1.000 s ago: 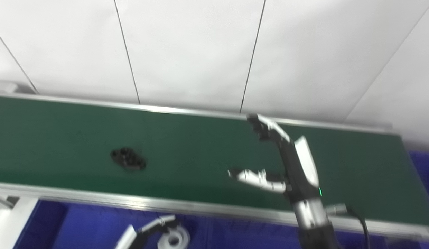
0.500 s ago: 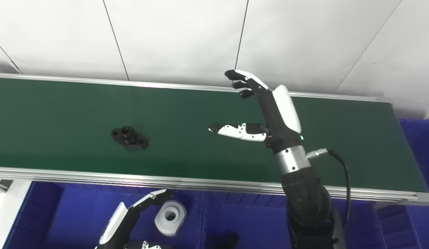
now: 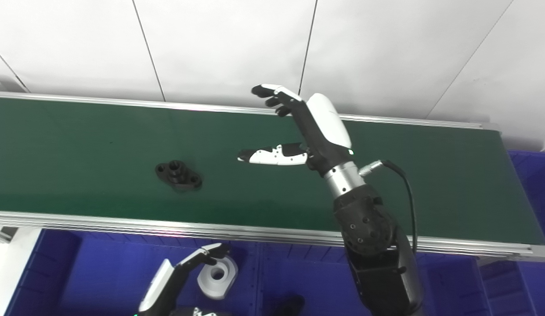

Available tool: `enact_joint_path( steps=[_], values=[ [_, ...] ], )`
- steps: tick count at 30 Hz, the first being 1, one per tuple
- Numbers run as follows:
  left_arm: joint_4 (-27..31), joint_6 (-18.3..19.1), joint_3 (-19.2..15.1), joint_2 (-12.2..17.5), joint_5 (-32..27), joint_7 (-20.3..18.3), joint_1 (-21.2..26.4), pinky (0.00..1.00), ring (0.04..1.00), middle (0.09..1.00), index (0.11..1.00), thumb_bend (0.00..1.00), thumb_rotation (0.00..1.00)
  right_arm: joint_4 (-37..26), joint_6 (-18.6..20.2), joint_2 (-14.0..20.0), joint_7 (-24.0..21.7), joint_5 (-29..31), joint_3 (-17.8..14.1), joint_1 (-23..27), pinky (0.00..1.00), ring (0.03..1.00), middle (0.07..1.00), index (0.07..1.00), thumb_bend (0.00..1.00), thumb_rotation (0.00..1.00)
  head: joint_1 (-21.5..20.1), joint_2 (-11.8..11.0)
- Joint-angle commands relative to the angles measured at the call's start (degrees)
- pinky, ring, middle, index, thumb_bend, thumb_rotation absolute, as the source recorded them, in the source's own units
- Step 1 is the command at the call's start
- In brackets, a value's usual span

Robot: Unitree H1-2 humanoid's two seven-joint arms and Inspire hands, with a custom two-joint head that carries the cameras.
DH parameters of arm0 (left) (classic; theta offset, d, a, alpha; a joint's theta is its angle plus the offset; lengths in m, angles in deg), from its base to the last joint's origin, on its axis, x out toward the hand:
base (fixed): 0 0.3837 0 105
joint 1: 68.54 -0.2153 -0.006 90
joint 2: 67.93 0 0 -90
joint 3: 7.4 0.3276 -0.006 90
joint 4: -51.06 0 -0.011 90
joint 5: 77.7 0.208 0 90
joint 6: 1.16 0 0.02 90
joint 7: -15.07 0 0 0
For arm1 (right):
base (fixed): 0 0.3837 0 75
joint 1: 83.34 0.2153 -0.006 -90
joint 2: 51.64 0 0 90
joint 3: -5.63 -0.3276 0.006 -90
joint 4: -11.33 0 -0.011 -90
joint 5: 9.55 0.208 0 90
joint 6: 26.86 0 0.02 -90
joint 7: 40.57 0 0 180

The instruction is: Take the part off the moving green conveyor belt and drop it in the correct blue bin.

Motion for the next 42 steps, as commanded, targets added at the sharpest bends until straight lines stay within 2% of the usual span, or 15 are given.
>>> enact_joint_path(
  steps=[1,7,16,24,26,36,41,42],
  values=[
    [0.2,-1.8,0.2,-0.3,1.4,0.7,0.3,0.70,0.754,0.780,0.781,0.79,0.52,0.3,-2.1,-0.8,0.7,0.1,0.6,2.5,0.68,0.757,0.798,0.796,0.90,0.44,2.2,-0.8],
    [-1.2,-1.8,0.9,-1.5,1.5,0.8,0.8,0.69,0.747,0.772,0.776,0.80,0.47,4.0,-2.1,-0.2,-0.1,0.3,2.7,4.3,0.69,0.768,0.807,0.805,0.89,0.41,5.9,-2.6],
    [-3.0,-1.8,1.8,-2.7,1.9,2.0,1.7,0.67,0.737,0.762,0.763,0.82,0.43,9.3,-1.8,-0.1,-0.2,-2.1,5.6,6.4,0.70,0.782,0.816,0.812,0.88,0.43,7.1,-4.5],
    [-3.9,-1.8,2.1,-3.1,1.5,1.6,2.2,0.68,0.742,0.769,0.771,0.84,0.45,15.7,-1.9,-0.3,0.1,-4.3,7.6,9.4,0.74,0.807,0.829,0.817,0.88,0.45,7.4,-4.9],
    [-4.1,-1.8,2.3,-3.2,1.5,2.0,2.3,0.68,0.740,0.766,0.767,0.84,0.43,17.0,-2.0,-0.3,0.3,-4.4,7.8,10.0,0.75,0.808,0.828,0.811,0.88,0.43,7.6,-5.2],
    [-4.7,-1.8,2.3,-3.5,1.3,1.8,2.7,0.67,0.736,0.766,0.765,0.85,0.42,23.2,-3.2,0.2,1.9,-5.6,9.4,12.6,0.78,0.812,0.823,0.803,0.89,0.41,6.8,-5.5],
    [-4.9,-1.8,2.5,-3.3,1.3,2.0,3.0,0.67,0.739,0.768,0.767,0.85,0.43,25.6,-2.0,0.2,1.6,-8.8,11.6,14.8,0.77,0.806,0.820,0.803,0.88,0.42,5.0,-5.1],
    [-4.9,-1.8,2.5,-3.2,1.4,2.0,3.0,0.68,0.743,0.771,0.769,0.84,0.43,26.1,-1.8,0.1,1.6,-9.3,12.0,15.2,0.75,0.795,0.814,0.797,0.89,0.42,3.5,-4.9]
  ],
)
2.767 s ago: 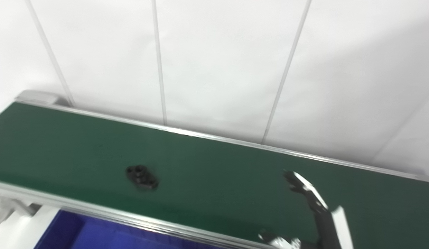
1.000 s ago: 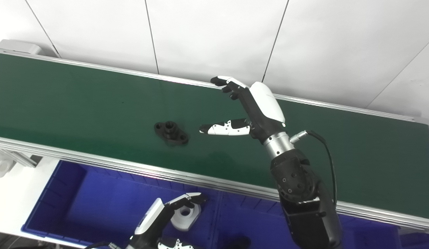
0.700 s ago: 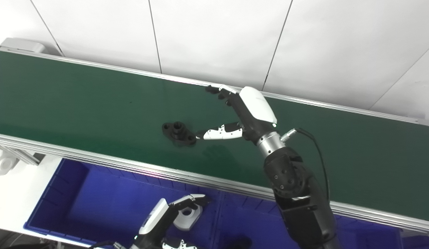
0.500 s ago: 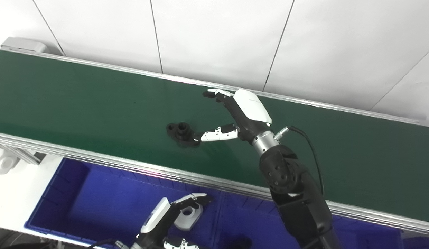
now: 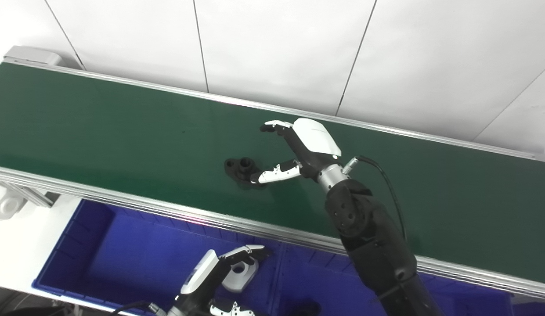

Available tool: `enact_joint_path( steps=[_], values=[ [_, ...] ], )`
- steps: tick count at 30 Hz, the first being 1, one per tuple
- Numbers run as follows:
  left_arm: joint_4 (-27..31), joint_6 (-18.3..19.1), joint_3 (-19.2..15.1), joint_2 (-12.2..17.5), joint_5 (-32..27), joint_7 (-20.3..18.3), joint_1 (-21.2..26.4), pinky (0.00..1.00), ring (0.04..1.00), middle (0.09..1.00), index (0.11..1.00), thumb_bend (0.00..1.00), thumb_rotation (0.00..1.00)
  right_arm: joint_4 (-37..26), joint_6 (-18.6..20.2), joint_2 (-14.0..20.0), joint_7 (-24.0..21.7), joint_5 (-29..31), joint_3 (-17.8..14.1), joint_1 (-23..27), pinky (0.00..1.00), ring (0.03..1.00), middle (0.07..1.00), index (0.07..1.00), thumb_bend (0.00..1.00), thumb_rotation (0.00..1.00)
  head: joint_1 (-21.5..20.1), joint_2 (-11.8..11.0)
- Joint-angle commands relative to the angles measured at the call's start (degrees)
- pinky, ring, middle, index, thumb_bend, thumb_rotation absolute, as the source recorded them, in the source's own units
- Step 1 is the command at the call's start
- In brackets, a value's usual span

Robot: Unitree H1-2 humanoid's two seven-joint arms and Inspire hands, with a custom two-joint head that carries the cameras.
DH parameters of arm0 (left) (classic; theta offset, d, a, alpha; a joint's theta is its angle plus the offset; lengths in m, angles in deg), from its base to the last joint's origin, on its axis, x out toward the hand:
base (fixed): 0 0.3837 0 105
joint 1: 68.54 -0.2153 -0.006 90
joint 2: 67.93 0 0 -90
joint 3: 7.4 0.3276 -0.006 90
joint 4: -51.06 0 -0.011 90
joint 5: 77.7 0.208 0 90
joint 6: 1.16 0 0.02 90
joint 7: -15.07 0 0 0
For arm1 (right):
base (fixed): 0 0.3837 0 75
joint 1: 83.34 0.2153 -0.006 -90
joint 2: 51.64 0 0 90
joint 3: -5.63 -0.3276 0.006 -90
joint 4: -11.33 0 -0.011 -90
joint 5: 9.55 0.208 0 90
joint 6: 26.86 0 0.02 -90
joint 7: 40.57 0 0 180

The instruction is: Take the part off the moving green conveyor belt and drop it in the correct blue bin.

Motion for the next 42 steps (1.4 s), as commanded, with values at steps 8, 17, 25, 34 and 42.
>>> enact_joint_path(
  steps=[8,17,25,34,42],
  values=[
    [1.3,-1.8,0.4,1.3,0.0,1.9,0.2,0.68,0.749,0.773,0.773,0.84,0.45,1.5,1.5,-2.5,-0.6,-5.0,2.9,5.0,0.73,0.772,0.801,0.803,0.92,0.43,-7.7,1.6],
    [2.1,-1.8,1.5,2.1,0.1,3.3,0.5,0.71,0.767,0.789,0.785,0.81,0.47,3.2,4.3,-4.4,-3.7,-7.6,3.3,5.8,0.70,0.726,0.761,0.803,0.92,0.39,-11.4,3.6],
    [3.0,-1.7,1.6,2.2,0.6,3.9,0.0,0.73,0.777,0.799,0.797,0.78,0.51,2.2,6.0,-3.4,-6.2,-9.2,4.0,5.4,0.67,0.702,0.737,0.768,0.90,0.38,-11.3,4.8],
    [3.3,-1.7,1.7,2.2,1.9,5.0,-0.3,0.72,0.768,0.793,0.798,0.77,0.53,0.4,7.2,-0.3,-8.1,-12.3,5.6,3.7,0.68,0.705,0.727,0.734,0.85,0.23,-10.5,5.6],
    [4.2,-1.8,1.2,2.2,2.0,4.5,-0.9,0.71,0.763,0.792,0.796,0.76,0.51,-1.6,6.7,3.3,-9.3,-14.4,5.9,2.2,0.62,0.634,0.664,0.662,0.80,0.16,-10.3,6.5]
  ],
)
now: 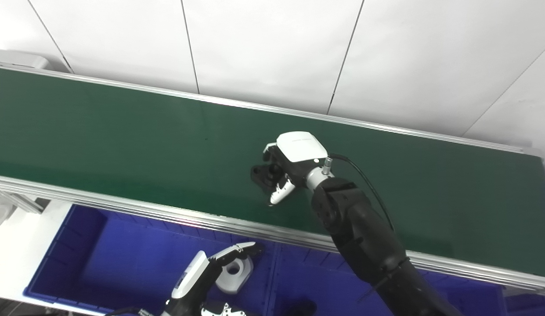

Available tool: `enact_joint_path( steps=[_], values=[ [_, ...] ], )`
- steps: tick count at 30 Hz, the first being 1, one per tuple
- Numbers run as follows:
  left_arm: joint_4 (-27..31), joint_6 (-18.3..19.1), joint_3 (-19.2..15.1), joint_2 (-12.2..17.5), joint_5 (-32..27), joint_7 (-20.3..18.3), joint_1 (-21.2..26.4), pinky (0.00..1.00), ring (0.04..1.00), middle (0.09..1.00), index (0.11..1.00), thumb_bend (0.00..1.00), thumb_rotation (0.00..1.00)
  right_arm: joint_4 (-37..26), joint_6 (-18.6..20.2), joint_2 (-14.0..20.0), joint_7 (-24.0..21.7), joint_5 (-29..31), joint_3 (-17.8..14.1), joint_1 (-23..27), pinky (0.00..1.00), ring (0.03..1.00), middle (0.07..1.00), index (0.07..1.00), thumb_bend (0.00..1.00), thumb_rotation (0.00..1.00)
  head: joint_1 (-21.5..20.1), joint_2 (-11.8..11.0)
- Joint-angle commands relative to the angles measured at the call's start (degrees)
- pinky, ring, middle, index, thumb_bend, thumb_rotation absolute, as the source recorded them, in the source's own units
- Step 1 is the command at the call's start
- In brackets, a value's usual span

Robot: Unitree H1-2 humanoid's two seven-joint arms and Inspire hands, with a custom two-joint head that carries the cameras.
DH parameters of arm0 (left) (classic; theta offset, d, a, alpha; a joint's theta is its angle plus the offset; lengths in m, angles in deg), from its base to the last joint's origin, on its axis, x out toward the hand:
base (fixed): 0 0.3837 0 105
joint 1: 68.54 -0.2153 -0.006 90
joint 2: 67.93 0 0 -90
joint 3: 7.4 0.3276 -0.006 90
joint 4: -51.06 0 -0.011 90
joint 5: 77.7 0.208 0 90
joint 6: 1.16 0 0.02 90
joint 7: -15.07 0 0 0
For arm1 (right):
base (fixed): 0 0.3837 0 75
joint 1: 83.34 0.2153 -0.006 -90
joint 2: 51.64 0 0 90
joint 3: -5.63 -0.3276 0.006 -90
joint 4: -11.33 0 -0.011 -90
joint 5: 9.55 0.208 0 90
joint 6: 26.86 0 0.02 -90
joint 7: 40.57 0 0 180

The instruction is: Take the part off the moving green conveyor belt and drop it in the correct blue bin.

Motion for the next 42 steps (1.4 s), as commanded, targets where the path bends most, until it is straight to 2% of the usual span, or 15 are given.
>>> enact_joint_path(
  steps=[1,2,3,4,10,12,14,19,24,29,33,35,37,38,42],
  values=[
    [1.4,-1.8,-0.5,0.6,0.3,0.5,-0.7,0.71,0.762,0.792,0.794,0.76,0.51,-2.1,0.2,0.4,0.4,-0.8,-0.3,0.4,0.63,0.635,0.663,0.649,0.76,0.09,0.1,0.4],
    [1.6,-1.8,-0.7,0.6,0.1,0.3,-0.8,0.71,0.762,0.792,0.794,0.76,0.51,-2.3,0.4,0.6,0.1,-1.0,-0.3,0.2,0.63,0.636,0.663,0.645,0.75,0.07,0.0,0.5],
    [1.7,-1.8,-0.8,0.6,-0.1,0.2,-0.9,0.71,0.760,0.790,0.791,0.77,0.51,-2.5,0.5,0.9,0.2,-1.4,-0.3,0.0,0.64,0.642,0.666,0.544,0.60,0.11,0.0,0.5],
    [1.7,-1.8,-0.9,0.6,-0.3,0.0,-1.0,0.71,0.760,0.789,0.791,0.77,0.51,-2.6,0.5,1.2,0.5,-1.8,-0.2,-0.2,0.63,0.636,0.659,0.519,0.56,0.12,-0.1,0.6],
    [2.2,-1.8,-1.8,0.7,-0.1,-0.9,-1.3,0.71,0.761,0.789,0.794,0.77,0.53,-2.9,-0.9,3.0,1.7,-2.2,-0.6,-1.3,0.59,0.612,0.625,0.494,0.52,0.13,-0.4,1.3],
    [2.4,-1.8,-2.1,0.7,-0.3,-1.3,-1.5,0.71,0.761,0.788,0.794,0.77,0.52,-2.7,-1.0,3.2,2.4,-2.5,-0.4,-1.5,0.39,0.441,0.466,0.511,0.52,0.02,-0.4,1.4],
    [2.8,-1.8,-2.5,0.7,-0.7,-1.7,-1.7,0.71,0.761,0.788,0.794,0.78,0.52,-2.7,-1.5,3.2,3.7,-2.3,-0.4,-2.0,0.20,0.270,0.463,0.493,0.53,0.00,-0.5,1.7],
    [3.1,-1.8,-3.3,0.6,-0.4,-2.2,-1.9,0.71,0.759,0.786,0.793,0.78,0.52,-1.0,-5.1,3.2,12.2,-1.8,-0.3,-3.8,0.12,0.185,0.469,0.482,0.53,0.00,-0.7,2.0],
    [2.9,-1.8,-3.7,0.4,0.1,-2.1,-1.9,0.71,0.755,0.783,0.789,0.78,0.53,0.9,-7.9,3.0,18.3,-0.7,-0.6,-4.5,0.11,0.165,0.469,0.480,0.53,0.00,-0.8,2.1],
    [2.9,-1.8,-4.0,0.2,-0.8,-2.9,-2.0,0.71,0.760,0.785,0.789,0.80,0.53,0.3,-8.0,3.1,19.9,0.0,-1.6,-5.3,0.10,0.153,0.470,0.477,0.53,0.00,-0.8,1.9],
    [2.8,-1.8,-4.0,0.0,-0.7,-3.0,-1.9,0.71,0.757,0.782,0.789,0.80,0.53,-3.1,-7.1,3.2,18.5,1.1,-2.9,-6.4,0.10,0.158,0.470,0.478,0.53,0.00,-0.9,2.0],
    [2.8,-1.8,-3.9,0.0,-0.5,-3.1,-1.9,0.70,0.757,0.783,0.792,0.79,0.53,-5.2,-7.0,3.4,18.0,1.5,-3.7,-7.0,0.09,0.145,0.407,0.482,0.52,0.00,-1.0,2.0],
    [2.8,-1.7,-3.8,0.1,-0.4,-3.1,-1.8,0.70,0.756,0.784,0.795,0.79,0.53,-8.3,-6.6,3.7,17.0,2.2,-4.7,-7.8,0.07,0.126,0.229,0.475,0.52,0.10,-1.2,2.0],
    [2.7,-1.7,-3.8,0.1,-0.4,-3.0,-1.8,0.70,0.757,0.785,0.796,0.79,0.53,-10.0,-6.3,3.8,16.3,2.3,-5.2,-8.2,0.07,0.124,0.210,0.473,0.52,0.11,-1.2,2.0],
    [2.8,-1.7,-3.8,0.1,-0.3,-3.1,-1.8,0.71,0.757,0.785,0.793,0.78,0.52,-17.2,-4.5,4.2,13.1,2.3,-7.8,-10.1,0.08,0.142,0.225,0.479,0.52,0.12,-1.5,2.2]
  ],
)
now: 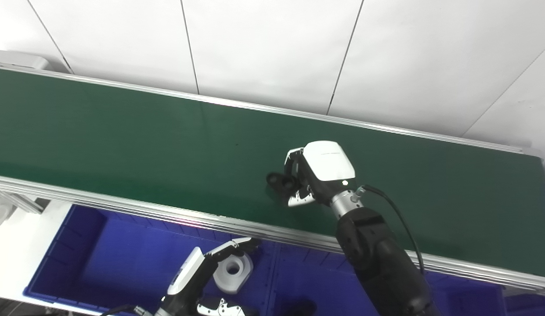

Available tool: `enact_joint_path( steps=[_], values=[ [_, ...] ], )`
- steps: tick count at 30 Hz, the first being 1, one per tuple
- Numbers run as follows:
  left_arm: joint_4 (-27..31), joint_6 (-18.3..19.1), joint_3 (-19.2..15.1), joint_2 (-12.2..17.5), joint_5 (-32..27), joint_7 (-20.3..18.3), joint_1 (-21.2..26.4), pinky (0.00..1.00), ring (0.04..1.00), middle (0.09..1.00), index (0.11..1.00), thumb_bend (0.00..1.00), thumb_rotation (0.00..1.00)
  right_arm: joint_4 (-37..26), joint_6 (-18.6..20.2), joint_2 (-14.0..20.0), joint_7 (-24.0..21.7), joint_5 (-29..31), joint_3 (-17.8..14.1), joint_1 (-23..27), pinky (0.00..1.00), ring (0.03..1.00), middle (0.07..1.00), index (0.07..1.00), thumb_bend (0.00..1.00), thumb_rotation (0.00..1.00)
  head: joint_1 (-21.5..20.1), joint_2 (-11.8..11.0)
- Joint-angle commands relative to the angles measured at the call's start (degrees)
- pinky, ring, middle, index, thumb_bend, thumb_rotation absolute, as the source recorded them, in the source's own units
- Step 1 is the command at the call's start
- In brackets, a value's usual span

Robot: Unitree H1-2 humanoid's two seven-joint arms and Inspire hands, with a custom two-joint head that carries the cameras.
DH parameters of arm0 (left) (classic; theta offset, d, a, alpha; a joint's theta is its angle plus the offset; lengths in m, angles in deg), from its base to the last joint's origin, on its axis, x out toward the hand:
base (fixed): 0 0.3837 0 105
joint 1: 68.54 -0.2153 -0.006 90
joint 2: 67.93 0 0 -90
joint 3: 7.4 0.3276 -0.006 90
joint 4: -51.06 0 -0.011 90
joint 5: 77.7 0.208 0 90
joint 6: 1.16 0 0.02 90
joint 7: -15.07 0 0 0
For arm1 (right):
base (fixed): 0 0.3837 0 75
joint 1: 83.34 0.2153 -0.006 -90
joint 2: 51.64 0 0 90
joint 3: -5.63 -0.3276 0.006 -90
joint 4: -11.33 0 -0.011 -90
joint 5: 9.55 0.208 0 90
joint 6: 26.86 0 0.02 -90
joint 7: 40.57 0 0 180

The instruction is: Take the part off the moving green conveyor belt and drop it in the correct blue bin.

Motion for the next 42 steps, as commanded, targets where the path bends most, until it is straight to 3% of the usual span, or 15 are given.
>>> enact_joint_path(
  steps=[1,11,19,23,26,27,32,35,37,42],
  values=[
    [1.1,-1.7,-0.1,0.3,0.4,0.3,-0.2,0.70,0.758,0.785,0.792,0.78,0.52,-4.5,1.6,-0.2,-1.0,-0.2,-1.8,0.8,0.10,0.159,0.250,0.484,0.52,0.12,-0.1,0.1],
    [2.2,-1.8,-0.3,0.7,0.0,-0.1,-0.9,0.70,0.757,0.785,0.793,0.78,0.52,-18.2,2.8,-0.2,-6.4,-0.6,-7.3,-5.0,0.18,0.244,0.356,0.491,0.51,0.13,-1.1,0.8],
    [3.2,-1.8,-0.7,1.1,0.0,-0.4,-1.7,0.71,0.762,0.788,0.797,0.78,0.52,-24.3,0.5,0.7,-5.4,0.2,-9.7,-12.3,0.19,0.249,0.345,0.490,0.51,0.13,-2.1,1.7],
    [3.9,-1.8,-1.2,1.5,0.0,-0.9,-2.2,0.71,0.760,0.789,0.798,0.78,0.53,-27.4,-0.4,1.6,-3.9,1.3,-10.5,-18.2,0.20,0.277,0.391,0.491,0.51,0.13,-3.0,2.7],
    [4.6,-1.7,-1.9,1.8,-0.1,-1.2,-2.8,0.71,0.760,0.787,0.797,0.79,0.54,-30.1,0.3,1.9,-4.0,1.5,-11.0,-23.0,0.20,0.275,0.392,0.491,0.51,0.13,-3.8,3.5],
    [5.0,-1.7,-2.1,2.0,0.0,-1.3,-3.0,0.70,0.757,0.785,0.798,0.79,0.55,-30.8,0.2,2.0,-3.9,1.5,-11.1,-24.4,0.18,0.240,0.353,0.490,0.51,0.12,-4.0,3.7],
    [6.3,-1.7,-3.3,2.8,-0.7,-2.1,-3.7,0.71,0.762,0.788,0.797,0.80,0.56,-34.0,-0.1,2.2,-3.0,2.6,-11.6,-32.5,0.16,0.213,0.325,0.490,0.52,0.12,-5.8,5.1],
    [7.5,-1.7,-5.2,3.1,-0.7,-3.8,-4.6,0.72,0.766,0.792,0.798,0.80,0.59,-34.4,-0.8,2.3,-1.6,4.0,-11.6,-37.1,0.17,0.242,0.377,0.491,0.51,0.12,-8.2,7.0],
    [8.2,-1.7,-6.6,3.2,-1.0,-4.9,-5.2,0.72,0.761,0.790,0.798,0.81,0.60,-33.9,-1.2,2.1,-0.7,5.0,-11.6,-39.1,0.20,0.272,0.456,0.490,0.52,0.03,-9.3,7.5],
    [9.2,-1.7,-9.0,3.2,-1.5,-6.3,-6.0,0.72,0.766,0.789,0.795,0.81,0.61,-31.3,-1.7,2.1,1.3,5.7,-11.0,-42.5,0.21,0.272,0.474,0.490,0.53,0.00,-11.6,8.5]
  ],
)
